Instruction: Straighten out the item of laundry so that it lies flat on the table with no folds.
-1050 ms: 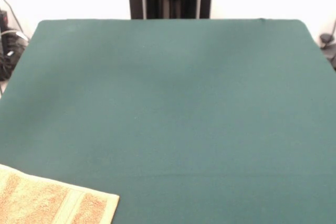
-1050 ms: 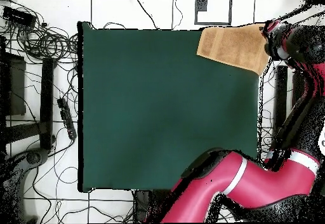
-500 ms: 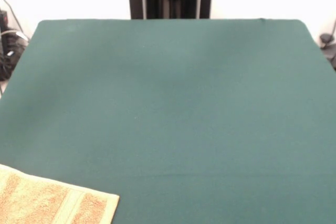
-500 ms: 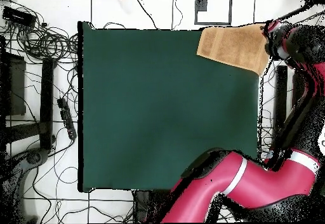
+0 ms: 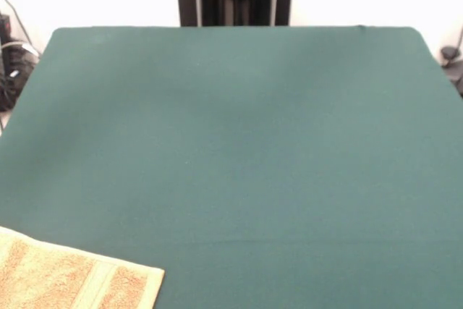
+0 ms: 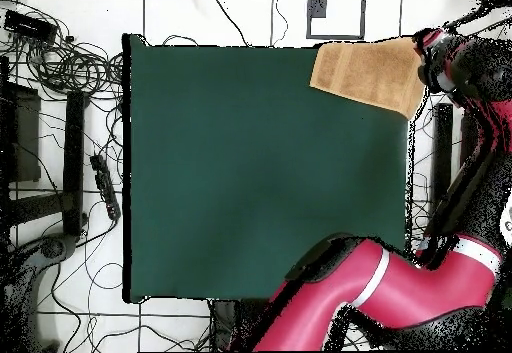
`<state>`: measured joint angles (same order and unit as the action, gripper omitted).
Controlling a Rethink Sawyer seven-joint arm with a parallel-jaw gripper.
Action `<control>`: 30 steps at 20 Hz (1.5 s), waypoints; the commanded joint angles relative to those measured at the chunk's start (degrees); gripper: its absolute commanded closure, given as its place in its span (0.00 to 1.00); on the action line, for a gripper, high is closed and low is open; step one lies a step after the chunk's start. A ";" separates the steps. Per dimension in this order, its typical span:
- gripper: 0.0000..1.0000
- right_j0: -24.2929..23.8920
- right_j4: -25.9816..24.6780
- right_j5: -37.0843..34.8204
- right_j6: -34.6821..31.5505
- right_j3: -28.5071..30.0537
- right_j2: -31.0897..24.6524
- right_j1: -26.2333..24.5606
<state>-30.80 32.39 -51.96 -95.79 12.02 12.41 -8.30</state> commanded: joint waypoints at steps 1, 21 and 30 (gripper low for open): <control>0.00 1.81 0.82 0.02 -0.55 12.11 -10.37 -0.83; 0.00 2.12 -15.85 23.78 5.05 46.96 -14.29 19.58; 0.00 -0.68 -16.58 18.93 2.04 45.61 -18.75 19.69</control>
<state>-32.25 17.67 -29.60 -95.79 46.94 2.13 10.84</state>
